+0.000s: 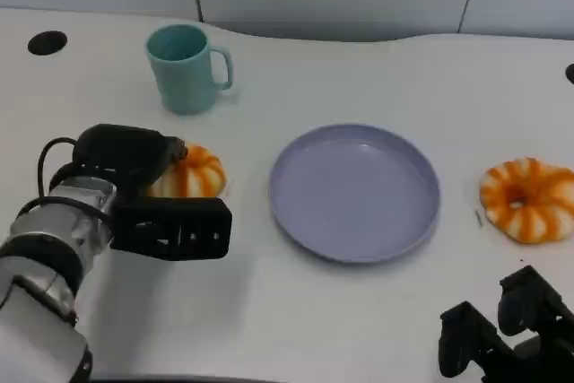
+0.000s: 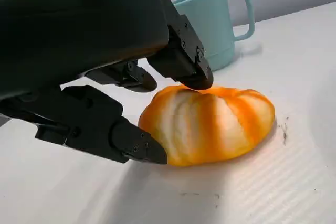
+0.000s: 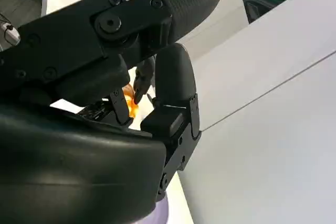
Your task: Grasp the bread from the table and place it into the plate.
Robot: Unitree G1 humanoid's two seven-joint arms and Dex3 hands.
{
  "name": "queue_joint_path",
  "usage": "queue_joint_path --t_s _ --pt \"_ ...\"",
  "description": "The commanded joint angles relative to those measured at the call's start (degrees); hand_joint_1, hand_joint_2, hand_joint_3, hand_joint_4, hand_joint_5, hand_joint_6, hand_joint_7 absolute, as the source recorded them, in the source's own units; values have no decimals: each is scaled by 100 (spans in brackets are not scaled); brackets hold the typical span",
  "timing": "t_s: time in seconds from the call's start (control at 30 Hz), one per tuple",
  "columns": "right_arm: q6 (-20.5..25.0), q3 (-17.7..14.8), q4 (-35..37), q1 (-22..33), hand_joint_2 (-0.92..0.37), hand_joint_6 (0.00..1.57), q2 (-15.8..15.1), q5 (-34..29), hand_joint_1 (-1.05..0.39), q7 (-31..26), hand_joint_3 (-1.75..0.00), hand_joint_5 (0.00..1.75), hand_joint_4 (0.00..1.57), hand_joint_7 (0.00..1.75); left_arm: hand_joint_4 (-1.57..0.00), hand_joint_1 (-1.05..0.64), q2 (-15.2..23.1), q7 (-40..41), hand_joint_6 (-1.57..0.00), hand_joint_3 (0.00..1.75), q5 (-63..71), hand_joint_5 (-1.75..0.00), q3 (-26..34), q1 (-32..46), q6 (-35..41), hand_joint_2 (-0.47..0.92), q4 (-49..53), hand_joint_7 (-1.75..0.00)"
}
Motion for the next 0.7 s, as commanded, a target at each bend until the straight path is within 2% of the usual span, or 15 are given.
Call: queue_joint_path --t_s 0.03,0.1,0.23,0.27,0.37,0.53,0.7 --pt "-31 -39 -33 36 -86 66 -34 1 -45 -21 0 175 78 175 -53 -19 45 132 -51 0 219 -2 -169 -13 91 86 19 -2" --pt "-38 -23 -54 49 -85 66 -33 -23 -46 -31 0 175 78 175 -53 -20 39 143 -52 0 276 -2 -218 -15 104 86 23 -2" --pt "-41 11 -104 77 -86 66 -13 -41 -46 -69 0 175 78 175 -66 -21 51 88 -66 1 309 -4 -275 -26 63 88 33 -4" --pt "-37 15 -111 83 -86 65 -11 -34 -45 -76 0 175 78 175 -79 -17 54 67 -73 1 294 -7 -263 -26 40 89 32 -4" --pt "-69 21 -84 66 -86 65 -7 -15 -45 -33 0 175 78 175 -101 -20 50 -124 -87 1 263 -9 -234 -49 74 92 42 -4" --pt "-109 23 -81 73 -86 65 6 -53 -45 -54 0 175 78 175 -109 -15 58 -129 -96 1 265 -9 -230 -45 65 88 39 -5" --pt "-127 31 -76 74 -86 65 2 -56 -46 -60 0 175 78 175 -111 -13 59 -130 -99 0 265 -7 -230 -44 63 88 38 -4"
